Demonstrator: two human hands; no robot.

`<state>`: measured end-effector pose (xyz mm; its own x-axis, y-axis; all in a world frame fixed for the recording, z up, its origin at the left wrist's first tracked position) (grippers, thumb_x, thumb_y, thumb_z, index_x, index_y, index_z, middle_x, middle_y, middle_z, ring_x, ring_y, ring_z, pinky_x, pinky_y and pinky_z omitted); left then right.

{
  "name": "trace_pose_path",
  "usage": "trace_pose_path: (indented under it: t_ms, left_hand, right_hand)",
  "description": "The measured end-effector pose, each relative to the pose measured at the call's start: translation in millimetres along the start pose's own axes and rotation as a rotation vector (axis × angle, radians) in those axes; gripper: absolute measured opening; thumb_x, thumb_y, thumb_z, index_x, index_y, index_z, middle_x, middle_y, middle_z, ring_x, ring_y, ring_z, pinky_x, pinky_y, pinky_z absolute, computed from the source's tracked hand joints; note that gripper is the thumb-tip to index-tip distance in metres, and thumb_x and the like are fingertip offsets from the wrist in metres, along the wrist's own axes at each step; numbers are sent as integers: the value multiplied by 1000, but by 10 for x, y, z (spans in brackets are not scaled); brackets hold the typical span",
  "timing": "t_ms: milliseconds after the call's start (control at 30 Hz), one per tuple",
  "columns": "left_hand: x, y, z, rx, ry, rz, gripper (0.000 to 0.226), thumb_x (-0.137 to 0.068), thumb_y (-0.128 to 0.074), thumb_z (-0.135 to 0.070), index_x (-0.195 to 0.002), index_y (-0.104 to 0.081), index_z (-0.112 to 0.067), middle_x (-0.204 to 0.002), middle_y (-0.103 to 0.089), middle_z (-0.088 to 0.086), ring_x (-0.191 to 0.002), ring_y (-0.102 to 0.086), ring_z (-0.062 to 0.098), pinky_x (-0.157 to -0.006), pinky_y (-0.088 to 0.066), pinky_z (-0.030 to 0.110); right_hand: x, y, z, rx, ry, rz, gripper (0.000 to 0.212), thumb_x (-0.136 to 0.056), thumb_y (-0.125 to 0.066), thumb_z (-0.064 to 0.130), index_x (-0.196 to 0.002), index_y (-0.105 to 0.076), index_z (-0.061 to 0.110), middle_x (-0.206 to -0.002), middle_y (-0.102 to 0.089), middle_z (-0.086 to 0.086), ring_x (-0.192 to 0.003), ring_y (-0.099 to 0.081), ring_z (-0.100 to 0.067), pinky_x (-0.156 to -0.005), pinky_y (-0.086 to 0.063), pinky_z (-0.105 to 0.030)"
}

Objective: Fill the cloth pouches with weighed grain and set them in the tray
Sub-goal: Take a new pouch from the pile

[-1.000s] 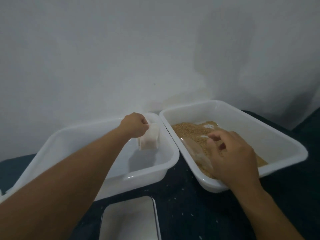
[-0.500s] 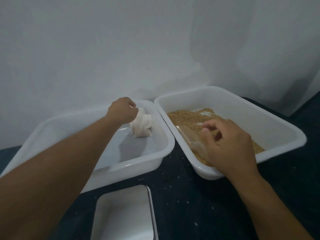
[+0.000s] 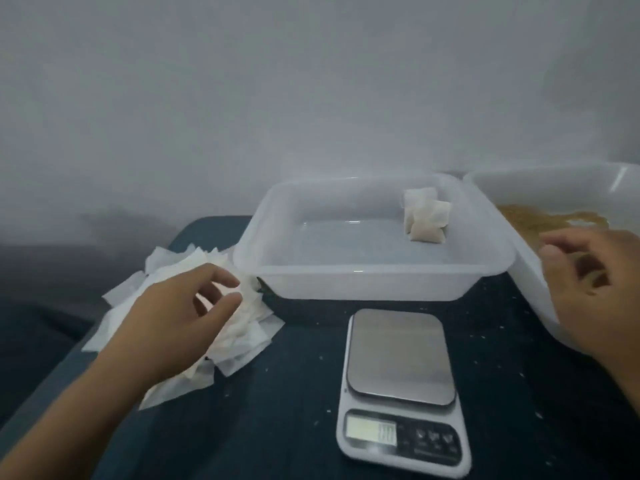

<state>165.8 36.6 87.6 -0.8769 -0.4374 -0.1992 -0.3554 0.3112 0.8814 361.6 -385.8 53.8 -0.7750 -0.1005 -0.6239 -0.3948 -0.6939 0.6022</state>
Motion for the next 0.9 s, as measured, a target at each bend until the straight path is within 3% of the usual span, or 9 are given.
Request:
trace_pose_path:
  t_ms: [133,233,333,433,533,600,767,900]
  left_hand:
    - [287,-91,776,-144,194,-7,15,-95,-61,-48,-109,-60,-42,-101,-64,-17,-82,-60,0,-70,-47,29]
    - [385,-241,896,-143,177,37,24,-93,-63,-52,-115,-58,-43,-109,-59,-16,-92,-58,2,-78,-50,29]
    - [353,-324,776,-129,86,-68,33,-91,-68,-51,-122,-58,-42,-111,-55,-15,-98,-56,6,-77,-46,26]
    - [251,-358,627,-154,52,-171,40,-92,-66,-53,-129,-56,-40,-117,-53,-11,-105,-55,10,-73,-45,27]
    - [117,-459,497,-245,46,-147,39,-95,-63,-53,-131,-53,-43,-122,-52,-9,-111,-53,12,-73,-45,27]
    - [35,-516,448,-258,69,-140,31,-99,-58,-49,-128,-56,-40,-121,-53,-9,-109,-54,13,-73,-47,28]
    - [-24,-512,433,-121,107,-265,15,-100,-57,-42,-106,-69,-36,-103,-58,-12,-86,-57,10,-68,-49,29]
    - [14,-412,365,8,83,-279,6,-98,-62,-43,-96,-67,-41,-99,-60,-17,-75,-58,1,-64,-43,21]
  right_hand:
    - [-41,-346,-590,17,-97,87,30,-102,-42,64,-131,-51,59,-93,-53,36,-74,-58,5,-48,-38,-8]
    - [-89,-706,-1281,59,-128,159,40,-100,-43,67,-137,-52,56,-96,-55,34,-75,-62,2,-48,-43,-8]
    - [-133,-836,-1508,66,-101,204,41,-99,-45,66,-137,-54,54,-106,-59,31,-77,-64,0,-49,-46,-11]
    - [-31,-742,-1092,75,-79,242,38,-100,-42,66,-134,-54,55,-99,-58,31,-73,-63,-4,-49,-44,-14]
    - [167,-540,-430,52,-28,244,27,-101,-38,66,-126,-50,63,-98,-57,28,-73,-61,-4,-53,-48,-19]
    - [235,-417,8,49,30,231,26,-101,-38,67,-121,-53,60,-99,-58,25,-74,-60,-3,-58,-56,-31]
    - [251,-266,512,-18,135,69,41,-101,-41,58,-119,-66,31,-89,-61,6,-71,-58,-11,-59,-55,-39]
    - [258,-294,579,-37,180,58,25,-100,-57,37,-116,-69,22,-88,-62,7,-69,-58,-9,-57,-56,-43]
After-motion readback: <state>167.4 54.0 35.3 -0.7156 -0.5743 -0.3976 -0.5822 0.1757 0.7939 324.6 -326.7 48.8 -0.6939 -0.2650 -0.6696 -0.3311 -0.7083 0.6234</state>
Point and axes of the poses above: each hand's wrist, its own x-axis away from the middle knuckle, its own y-axis out of the back of the hand, z = x × y, the point moved 5 cm from there along -x, towards the middle knuckle
